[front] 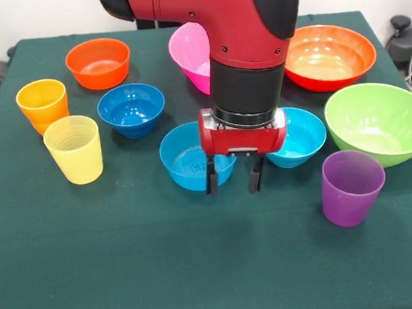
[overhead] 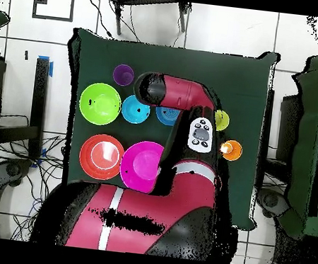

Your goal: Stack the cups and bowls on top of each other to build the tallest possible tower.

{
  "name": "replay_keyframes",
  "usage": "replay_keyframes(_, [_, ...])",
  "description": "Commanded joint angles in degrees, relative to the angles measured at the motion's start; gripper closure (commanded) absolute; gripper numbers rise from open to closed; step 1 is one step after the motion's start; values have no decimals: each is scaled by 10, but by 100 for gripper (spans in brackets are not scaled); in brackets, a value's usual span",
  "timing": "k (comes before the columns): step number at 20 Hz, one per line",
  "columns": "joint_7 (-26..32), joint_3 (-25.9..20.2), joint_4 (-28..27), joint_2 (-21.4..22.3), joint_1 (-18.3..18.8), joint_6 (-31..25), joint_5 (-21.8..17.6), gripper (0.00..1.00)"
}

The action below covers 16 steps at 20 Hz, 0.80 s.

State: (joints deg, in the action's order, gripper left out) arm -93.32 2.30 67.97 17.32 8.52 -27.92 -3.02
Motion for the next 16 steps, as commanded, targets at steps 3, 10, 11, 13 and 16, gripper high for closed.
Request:
replay_keyframes(3, [0, -53, 9, -30, 9, -150, -1, 0])
replay_keyframes(10, [0, -64, 32, -24, 13, -141, -6, 0])
replay_keyframes(11, [-1, -65, 33, -27, 13, -137, -6, 0])
replay_keyframes(13, [-4, -67, 41, -29, 13, -124, -8, 0])
replay_keyframes(16, [-5, -69, 53, -29, 11, -122, -9, 0])
